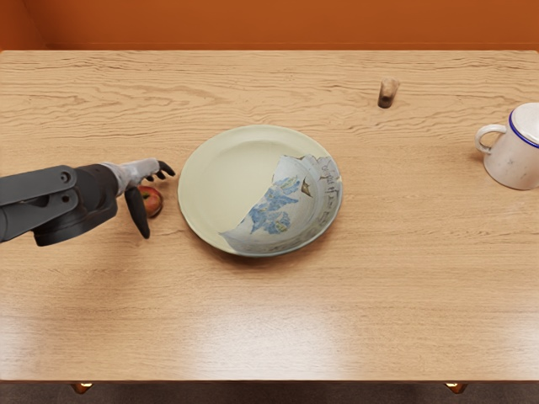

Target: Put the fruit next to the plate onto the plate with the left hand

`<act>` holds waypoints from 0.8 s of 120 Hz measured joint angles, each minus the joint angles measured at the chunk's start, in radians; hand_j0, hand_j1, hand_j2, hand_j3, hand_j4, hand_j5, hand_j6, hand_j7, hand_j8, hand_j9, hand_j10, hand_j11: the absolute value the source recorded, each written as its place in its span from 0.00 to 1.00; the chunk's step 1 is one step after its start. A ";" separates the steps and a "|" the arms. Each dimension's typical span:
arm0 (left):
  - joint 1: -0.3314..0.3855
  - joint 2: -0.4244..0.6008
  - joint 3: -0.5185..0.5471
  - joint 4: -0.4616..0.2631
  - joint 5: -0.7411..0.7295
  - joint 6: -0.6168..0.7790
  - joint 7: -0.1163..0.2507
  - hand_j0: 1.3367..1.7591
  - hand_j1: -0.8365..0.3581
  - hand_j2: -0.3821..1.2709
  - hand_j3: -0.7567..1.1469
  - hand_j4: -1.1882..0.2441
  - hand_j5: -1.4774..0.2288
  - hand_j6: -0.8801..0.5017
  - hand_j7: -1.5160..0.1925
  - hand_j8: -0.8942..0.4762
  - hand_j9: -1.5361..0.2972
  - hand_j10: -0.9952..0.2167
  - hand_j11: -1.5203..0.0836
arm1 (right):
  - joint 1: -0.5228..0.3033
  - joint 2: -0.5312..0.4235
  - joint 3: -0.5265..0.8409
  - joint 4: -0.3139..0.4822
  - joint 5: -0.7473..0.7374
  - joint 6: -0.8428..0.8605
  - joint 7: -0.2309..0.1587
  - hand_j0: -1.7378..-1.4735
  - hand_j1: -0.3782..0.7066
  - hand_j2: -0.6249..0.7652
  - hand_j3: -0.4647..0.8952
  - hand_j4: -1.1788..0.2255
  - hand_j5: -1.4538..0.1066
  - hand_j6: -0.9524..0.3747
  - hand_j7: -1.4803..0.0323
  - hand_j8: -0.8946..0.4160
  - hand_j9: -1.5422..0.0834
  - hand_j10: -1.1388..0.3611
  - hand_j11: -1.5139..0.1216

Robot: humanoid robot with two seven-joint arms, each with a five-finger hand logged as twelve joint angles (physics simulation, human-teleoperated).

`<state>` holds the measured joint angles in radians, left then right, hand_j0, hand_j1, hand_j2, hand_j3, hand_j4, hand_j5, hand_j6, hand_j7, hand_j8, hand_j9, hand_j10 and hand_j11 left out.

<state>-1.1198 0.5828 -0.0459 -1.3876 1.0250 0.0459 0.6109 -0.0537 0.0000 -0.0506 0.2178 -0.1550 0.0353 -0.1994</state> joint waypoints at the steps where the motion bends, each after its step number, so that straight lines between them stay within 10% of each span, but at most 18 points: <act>1: 0.000 0.000 0.000 0.000 0.000 0.000 0.000 0.76 0.79 0.26 0.40 0.69 0.71 0.49 0.74 0.50 0.70 0.65 0.79 | 0.000 0.000 0.000 0.000 0.000 0.000 0.000 0.30 0.05 0.45 0.34 0.82 0.91 0.70 0.96 0.67 0.93 0.74 0.91; 96: 0.003 0.017 0.006 -0.001 0.003 0.017 0.000 0.76 0.63 0.28 0.40 0.57 0.59 0.37 0.61 0.38 0.58 0.52 0.65 | 0.000 0.000 0.000 0.000 0.000 0.000 0.000 0.30 0.05 0.45 0.34 0.82 0.91 0.70 0.96 0.67 0.93 0.74 0.91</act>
<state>-1.1167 0.5998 -0.0402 -1.3882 1.0285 0.0628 0.6109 -0.0537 0.0000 -0.0506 0.2178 -0.1550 0.0353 -0.1994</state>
